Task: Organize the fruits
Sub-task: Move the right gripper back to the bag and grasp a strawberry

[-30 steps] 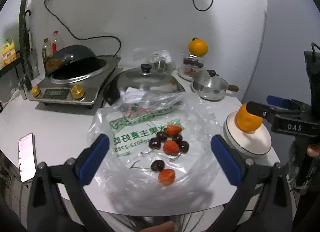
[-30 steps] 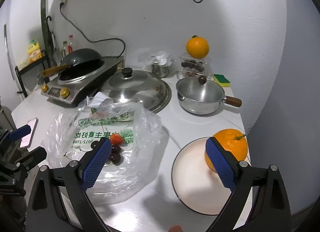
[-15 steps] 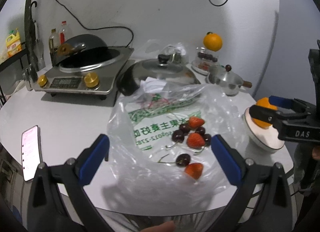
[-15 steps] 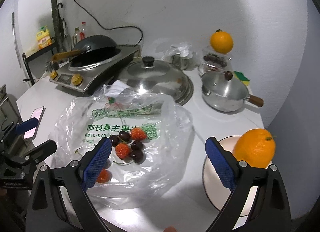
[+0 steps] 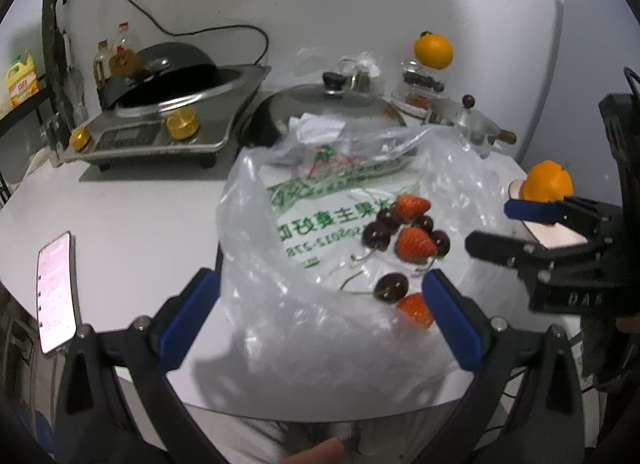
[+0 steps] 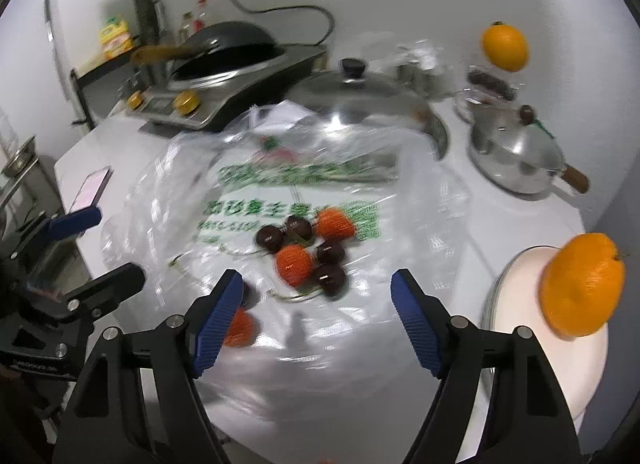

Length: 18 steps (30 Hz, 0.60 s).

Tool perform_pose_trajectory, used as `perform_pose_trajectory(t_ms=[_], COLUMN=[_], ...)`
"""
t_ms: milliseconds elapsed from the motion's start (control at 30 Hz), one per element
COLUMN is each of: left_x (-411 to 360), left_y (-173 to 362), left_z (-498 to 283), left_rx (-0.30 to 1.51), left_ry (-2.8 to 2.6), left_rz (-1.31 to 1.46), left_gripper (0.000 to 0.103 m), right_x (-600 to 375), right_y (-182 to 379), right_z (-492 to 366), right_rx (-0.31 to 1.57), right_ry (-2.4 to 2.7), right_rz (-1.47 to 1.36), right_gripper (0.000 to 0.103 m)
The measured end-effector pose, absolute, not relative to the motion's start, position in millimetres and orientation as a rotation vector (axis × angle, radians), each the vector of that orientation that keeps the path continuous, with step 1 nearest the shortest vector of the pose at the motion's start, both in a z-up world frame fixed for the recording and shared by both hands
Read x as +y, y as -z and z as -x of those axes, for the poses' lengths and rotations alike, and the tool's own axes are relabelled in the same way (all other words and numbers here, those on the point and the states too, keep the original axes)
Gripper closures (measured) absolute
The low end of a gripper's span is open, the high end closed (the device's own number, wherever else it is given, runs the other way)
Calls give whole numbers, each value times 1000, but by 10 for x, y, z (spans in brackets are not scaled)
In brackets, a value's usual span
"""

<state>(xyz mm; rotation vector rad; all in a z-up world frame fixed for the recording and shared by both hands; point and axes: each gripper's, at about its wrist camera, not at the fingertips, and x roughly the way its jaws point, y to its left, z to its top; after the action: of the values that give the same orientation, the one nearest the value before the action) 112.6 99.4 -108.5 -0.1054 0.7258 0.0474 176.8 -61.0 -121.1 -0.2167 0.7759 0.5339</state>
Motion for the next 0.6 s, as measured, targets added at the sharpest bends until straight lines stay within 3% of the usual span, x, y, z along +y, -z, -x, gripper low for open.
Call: perform_pose_trajectory(t_ms=[333,600], left_x=[1153,1240], left_y=[1169,1289], left_z=[-969,-925], left_rx=[733,758], left_ry=[-63,-69], left_rz=[130,151], left_gripper=[1,1], right_x=[-305,-181], right_y=[1482,1705], right_z=[-1697,-1708], right_rx=[848,911], right_ry=[-614,-631], right_rz=[226,230], right_gripper=[25,38])
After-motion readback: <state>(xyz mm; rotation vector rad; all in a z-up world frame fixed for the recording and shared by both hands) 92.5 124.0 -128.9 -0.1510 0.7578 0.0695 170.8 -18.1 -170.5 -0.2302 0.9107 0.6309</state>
